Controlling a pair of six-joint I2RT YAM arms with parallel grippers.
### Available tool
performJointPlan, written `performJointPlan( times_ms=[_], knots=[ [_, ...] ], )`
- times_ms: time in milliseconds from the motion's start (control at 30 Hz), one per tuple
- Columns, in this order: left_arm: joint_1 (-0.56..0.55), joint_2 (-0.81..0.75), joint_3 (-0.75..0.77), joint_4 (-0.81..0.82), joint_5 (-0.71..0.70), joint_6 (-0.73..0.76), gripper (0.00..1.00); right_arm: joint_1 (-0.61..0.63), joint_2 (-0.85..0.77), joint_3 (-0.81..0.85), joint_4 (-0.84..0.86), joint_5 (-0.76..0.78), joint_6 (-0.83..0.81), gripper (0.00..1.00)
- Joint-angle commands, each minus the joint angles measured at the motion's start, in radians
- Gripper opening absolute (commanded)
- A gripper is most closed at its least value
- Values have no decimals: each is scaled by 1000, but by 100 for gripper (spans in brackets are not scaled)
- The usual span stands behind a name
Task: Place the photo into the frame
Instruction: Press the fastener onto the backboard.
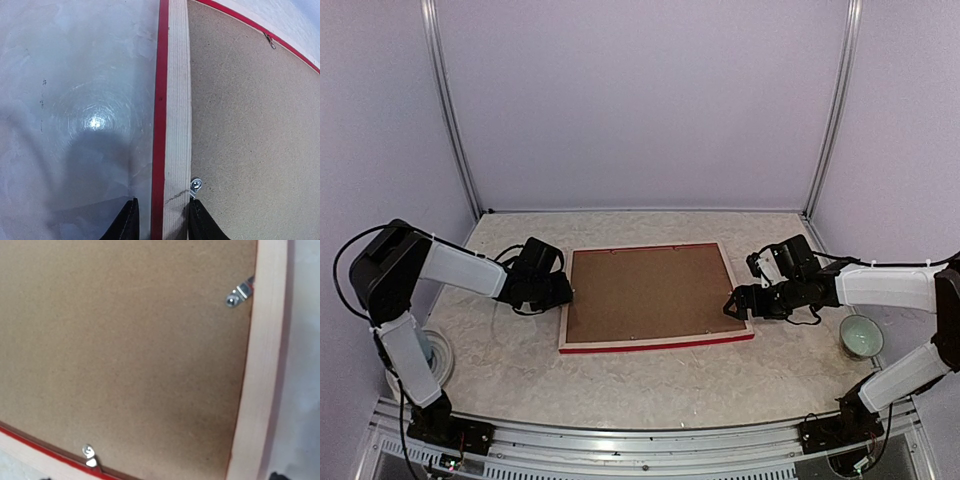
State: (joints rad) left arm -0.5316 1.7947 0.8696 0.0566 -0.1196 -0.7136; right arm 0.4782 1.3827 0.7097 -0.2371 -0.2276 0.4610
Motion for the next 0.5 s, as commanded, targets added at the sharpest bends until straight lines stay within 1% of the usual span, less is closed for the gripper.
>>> performJointPlan(
  times_ms=[0,133,400,467],
  knots=[
    [7,0,22,-44,-9,5,34,9,7,18,-5,4,-7,94],
    [6,43,32,-29,9,2,35,8,4,18,-8,5,-7,94],
    [2,63,41,-19,20,6,35,8,-1,16,-12,10,-9,94],
    [2,67,44,-21,20,8,34,8,1,16,-10,9,-9,94]
  ],
)
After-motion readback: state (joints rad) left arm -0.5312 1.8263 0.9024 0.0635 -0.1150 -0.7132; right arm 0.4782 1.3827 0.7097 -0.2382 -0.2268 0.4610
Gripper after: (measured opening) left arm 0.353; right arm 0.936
